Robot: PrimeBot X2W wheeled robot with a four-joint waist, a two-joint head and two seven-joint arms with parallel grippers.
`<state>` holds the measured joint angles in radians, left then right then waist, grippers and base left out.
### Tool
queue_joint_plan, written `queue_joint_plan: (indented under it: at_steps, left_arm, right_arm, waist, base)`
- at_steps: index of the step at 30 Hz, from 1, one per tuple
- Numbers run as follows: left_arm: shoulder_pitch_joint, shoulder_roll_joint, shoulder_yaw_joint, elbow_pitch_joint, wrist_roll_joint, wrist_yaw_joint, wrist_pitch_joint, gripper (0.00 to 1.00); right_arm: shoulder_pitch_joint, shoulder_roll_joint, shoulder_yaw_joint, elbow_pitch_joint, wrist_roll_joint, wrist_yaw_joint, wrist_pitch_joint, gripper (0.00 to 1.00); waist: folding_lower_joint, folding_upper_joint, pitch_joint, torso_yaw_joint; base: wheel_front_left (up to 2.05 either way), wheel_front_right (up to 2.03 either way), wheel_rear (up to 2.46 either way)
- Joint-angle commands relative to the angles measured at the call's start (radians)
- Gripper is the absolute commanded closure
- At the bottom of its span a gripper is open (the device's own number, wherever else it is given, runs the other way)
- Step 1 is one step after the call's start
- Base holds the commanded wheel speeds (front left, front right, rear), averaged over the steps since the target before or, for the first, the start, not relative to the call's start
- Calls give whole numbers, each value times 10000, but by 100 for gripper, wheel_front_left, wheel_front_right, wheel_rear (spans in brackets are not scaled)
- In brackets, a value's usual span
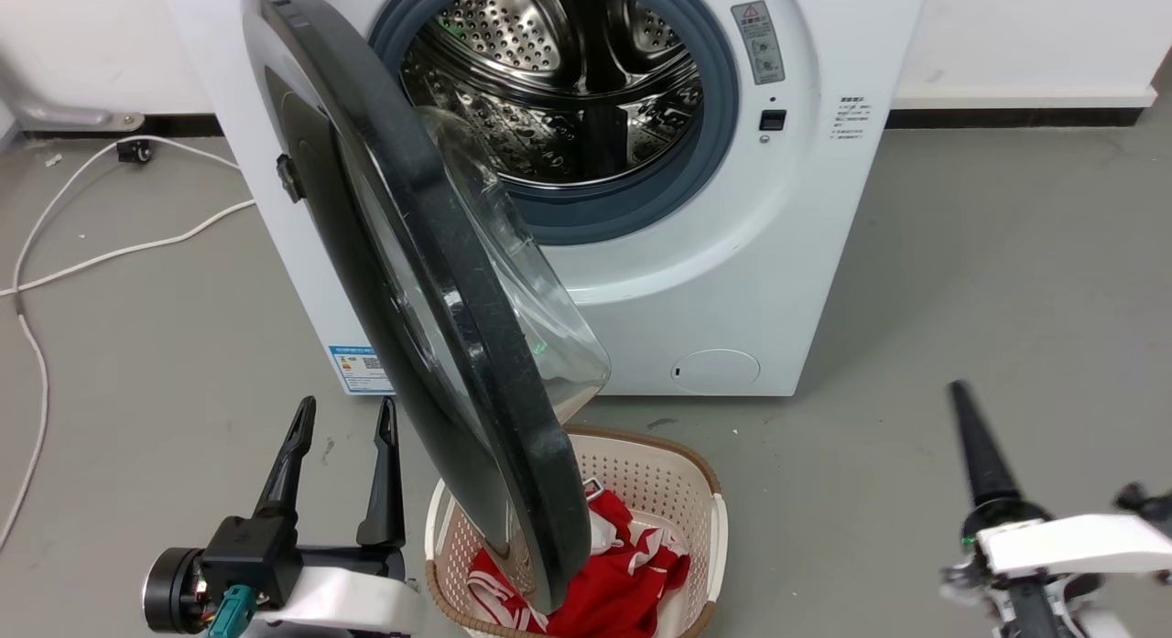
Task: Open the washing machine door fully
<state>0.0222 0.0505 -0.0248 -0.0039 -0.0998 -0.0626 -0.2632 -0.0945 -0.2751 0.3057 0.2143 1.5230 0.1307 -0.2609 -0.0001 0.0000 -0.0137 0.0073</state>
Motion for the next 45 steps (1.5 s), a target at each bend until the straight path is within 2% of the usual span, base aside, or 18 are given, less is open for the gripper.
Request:
queue_joint_plan:
  at_steps: [1, 5, 9, 10, 11, 15, 17, 22, 41, 42, 43, 45]
  left_arm:
    - [129, -6, 46, -1, 3, 28, -21, 0]
    - [155, 0, 145, -14, 16, 58, -21, 0]
    - [104, -2, 194, -41, 91, 23, -21, 0]
    - [87, -3, 204, -50, 96, 15, -21, 0]
    - [87, -3, 204, -50, 96, 15, -21, 0]
    - [73, -2, 276, -87, 143, -3, -21, 0]
    - [84, -2, 308, -112, 175, -15, -21, 0]
    - [138, -3, 351, -173, 191, -28, -21, 0]
    - [133, -3, 304, -135, 303, -94, -21, 0]
    - [129, -3, 308, -137, 297, -94, -21, 6]
    - [123, -3, 305, -146, 305, -100, -21, 28]
    - [118, -3, 296, -164, 331, -124, -20, 88]
  right_arm:
    - [126, 428, -927, 131, -1590, 0, -27, 0]
    - [306, 1350, -2808, -282, -5892, 0, -35, 0]
    - [577, 1995, -3982, -1437, -10066, -1, -36, 0]
    - [652, 2100, -4089, -1719, -10760, -1, -36, 0]
    - [652, 2100, -4089, -1719, -10760, -1, -36, 0]
    - [1007, 2241, -4138, -2726, -13399, -1, 62, 0]
    - [1266, 2265, -4004, -3070, -14071, -1, 223, 0]
    - [1834, 2263, -3666, -3399, -14764, -3, 463, 0]
    - [1757, 2267, -3548, -2644, -14426, -1, 298, 0]
    - [1750, 2267, -3551, -2627, -14388, -1, 296, 0]
    - [1744, 2267, -3553, -2618, -14376, -1, 289, 0]
    - [1744, 2267, -3556, -2601, -14364, -1, 276, 0]
  waist:
    - [1, 0, -24, -60]
    - [1, 0, -45, -141]
    - [1, 0, -61, -182]
    - [1, 0, -62, -184]
    - [1, 0, -62, -184]
    - [1, 0, -76, -212]
    - [1, 0, -80, -219]
    - [1, 0, -65, -239]
    - [1, 0, 10, -218]
    - [1, 0, 12, -222]
    - [1, 0, 12, -223]
    - [1, 0, 14, -227]
  base:
    - [0, 0, 0]
    - [0, 0, 0]
    - [0, 0, 0]
    - [0, 0, 0]
    - [0, 0, 0]
    - [0, 0, 0]
    - [0, 0, 0]
    - [0, 0, 0]
    - [0, 0, 0]
    - [0, 0, 0]
    - [0, 0, 0]
    - [0, 0, 0]
